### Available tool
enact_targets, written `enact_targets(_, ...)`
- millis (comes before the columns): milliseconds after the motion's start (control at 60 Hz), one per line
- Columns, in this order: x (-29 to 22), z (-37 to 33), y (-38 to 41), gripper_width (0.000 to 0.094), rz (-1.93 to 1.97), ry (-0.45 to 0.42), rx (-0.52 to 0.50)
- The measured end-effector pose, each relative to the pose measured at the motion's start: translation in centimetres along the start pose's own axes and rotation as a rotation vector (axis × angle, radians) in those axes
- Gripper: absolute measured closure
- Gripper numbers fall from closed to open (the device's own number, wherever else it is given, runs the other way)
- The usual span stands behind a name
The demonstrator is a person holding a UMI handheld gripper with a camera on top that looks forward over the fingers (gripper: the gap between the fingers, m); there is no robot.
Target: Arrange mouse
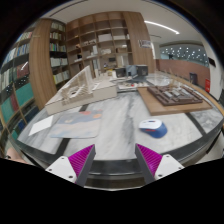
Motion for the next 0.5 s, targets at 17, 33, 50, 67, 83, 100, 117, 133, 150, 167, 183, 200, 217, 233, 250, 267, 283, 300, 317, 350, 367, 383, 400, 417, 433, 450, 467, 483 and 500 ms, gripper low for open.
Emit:
enact_targets(17,-0.2,0.3,-1.4,0.0109,-0.003,-0.005,0.01)
enact_targets(33,-0.4,0.7,-2.7,0.0112,-0.005,-0.009,0.019)
enact_targets(50,-0.6,0.9,-3.9,0.0112,-0.006,-0.011,0.028)
enact_targets(67,-0.8,1.2,-5.1,0.0113,-0.007,-0.013,0.038)
enact_targets(83,-1.0,1.6,-6.2,0.0112,-0.007,-0.014,0.049)
enact_targets(100,-1.1,1.9,-7.3,0.0111,-0.009,-0.014,0.06)
enact_targets(117,-1.3,2.3,-8.4,0.0112,-0.013,-0.013,0.071)
enact_targets(133,-1.4,2.6,-9.4,0.0112,-0.019,-0.012,0.082)
enact_targets(150,-1.5,3.0,-10.2,0.0112,-0.026,-0.01,0.092)
enact_targets(167,-1.6,3.4,-11.1,0.0112,-0.034,-0.007,0.1)
enact_targets(183,-1.7,3.8,-11.9,0.0112,-0.043,-0.005,0.107)
enact_targets(200,-1.8,4.2,-12.5,0.0112,-0.053,-0.004,0.112)
enact_targets(217,-1.9,4.7,-13.1,0.0112,-0.063,-0.002,0.115)
enact_targets(233,-2.0,5.1,-13.6,0.0113,-0.073,0.0,0.116)
enact_targets(250,-2.1,5.6,-14.1,0.011,-0.083,0.001,0.116)
enact_targets(267,-2.2,6.1,-14.5,0.0112,-0.091,0.003,0.115)
enact_targets(283,-2.3,6.6,-14.8,0.0114,-0.1,0.006,0.114)
enact_targets(300,-2.4,7.1,-15.2,0.0113,-0.109,0.012,0.111)
enact_targets(317,-2.4,7.6,-15.4,0.0113,-0.117,0.018,0.11)
enact_targets(350,-2.5,8.4,-15.9,0.0105,-0.132,0.029,0.104)
enact_targets(367,-2.6,8.8,-15.9,0.0106,-0.135,0.032,0.095)
enact_targets(383,-2.7,9.1,-16.0,0.0114,-0.137,0.037,0.089)
enact_targets(400,-2.8,9.5,-16.1,0.0114,-0.137,0.039,0.08)
enact_targets(417,-2.9,9.9,-16.1,0.0114,-0.135,0.04,0.072)
enact_targets(433,-3.0,10.2,-16.1,0.0113,-0.133,0.045,0.066)
enact_targets(450,-3.1,10.6,-16.2,0.0116,-0.131,0.053,0.06)
enact_targets(467,-3.2,10.9,-16.3,0.0108,-0.129,0.065,0.057)
enact_targets(483,-3.3,11.3,-16.3,0.0104,-0.125,0.071,0.046)
enact_targets(500,-3.5,11.6,-16.3,0.0105,-0.115,0.069,0.037)
Point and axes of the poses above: the point between the fingertips, and its own axes, seen from behind it with the camera up: y to the left, x down, z forward, the way the camera looks, the point moved 7 cm from there along -z, backward, against the way the camera looks, and after that the axes turned 3 degrees about x, right-handed, at the moved point
